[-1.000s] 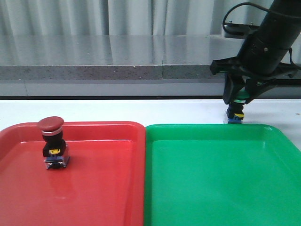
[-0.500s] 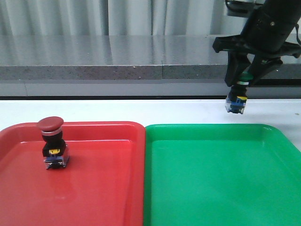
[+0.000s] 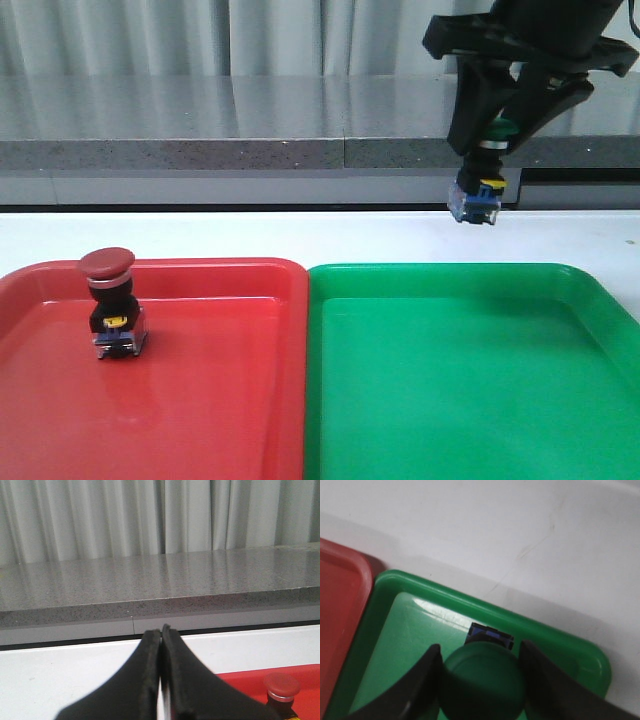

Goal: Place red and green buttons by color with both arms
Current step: 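Carry the green button forward and lower it into the green tray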

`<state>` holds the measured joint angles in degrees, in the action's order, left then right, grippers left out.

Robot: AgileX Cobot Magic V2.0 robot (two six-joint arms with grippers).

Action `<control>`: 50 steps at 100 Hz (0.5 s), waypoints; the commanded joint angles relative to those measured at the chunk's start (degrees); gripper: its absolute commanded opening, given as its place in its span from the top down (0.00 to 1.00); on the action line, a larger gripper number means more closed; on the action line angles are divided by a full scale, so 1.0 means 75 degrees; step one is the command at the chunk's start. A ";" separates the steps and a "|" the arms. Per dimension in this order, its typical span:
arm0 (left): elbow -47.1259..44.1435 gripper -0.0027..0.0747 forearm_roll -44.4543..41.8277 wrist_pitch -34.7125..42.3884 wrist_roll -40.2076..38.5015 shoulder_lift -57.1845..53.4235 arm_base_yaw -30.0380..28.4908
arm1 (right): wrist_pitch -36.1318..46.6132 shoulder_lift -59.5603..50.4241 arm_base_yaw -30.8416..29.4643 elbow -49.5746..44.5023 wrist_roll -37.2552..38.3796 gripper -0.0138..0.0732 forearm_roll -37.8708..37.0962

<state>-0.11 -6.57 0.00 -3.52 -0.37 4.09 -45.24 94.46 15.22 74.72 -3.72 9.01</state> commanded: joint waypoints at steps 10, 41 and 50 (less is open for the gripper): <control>-0.0313 0.99 0.0008 0.0557 -0.0082 -0.0234 -0.0019 | 0.0748 -0.0552 0.0208 -0.0560 0.0317 0.61 -0.0029; -0.0313 0.99 0.0008 0.0557 -0.0082 -0.0234 -0.0019 | 0.1745 -0.0529 0.0403 -0.1589 0.0797 0.61 -0.0029; -0.0313 0.99 0.0008 0.0557 -0.0082 -0.0234 -0.0019 | 0.1747 -0.0477 0.0403 -0.1631 0.0797 0.61 -0.0029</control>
<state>-0.11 -6.57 0.00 -3.52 -0.37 4.09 -35.24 93.34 18.21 61.50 1.82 8.91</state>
